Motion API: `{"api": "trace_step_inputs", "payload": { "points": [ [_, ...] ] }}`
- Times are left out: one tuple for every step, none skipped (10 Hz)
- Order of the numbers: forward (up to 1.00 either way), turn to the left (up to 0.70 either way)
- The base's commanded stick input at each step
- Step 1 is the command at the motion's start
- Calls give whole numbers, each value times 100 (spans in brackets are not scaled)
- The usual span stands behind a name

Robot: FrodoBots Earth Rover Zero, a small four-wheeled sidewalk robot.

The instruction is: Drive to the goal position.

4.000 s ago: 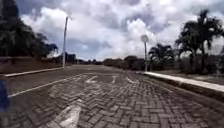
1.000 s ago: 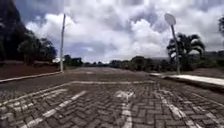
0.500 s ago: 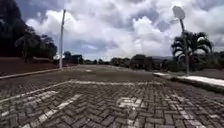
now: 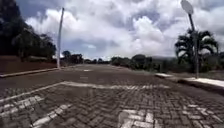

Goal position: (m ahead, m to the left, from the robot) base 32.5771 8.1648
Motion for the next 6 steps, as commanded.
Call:
{"api": "trace_step_inputs", "payload": {
  "points": [
    [100,0],
    [100,0],
    [100,0],
    [100,0],
    [100,0],
    [100,0]
  ]
}}
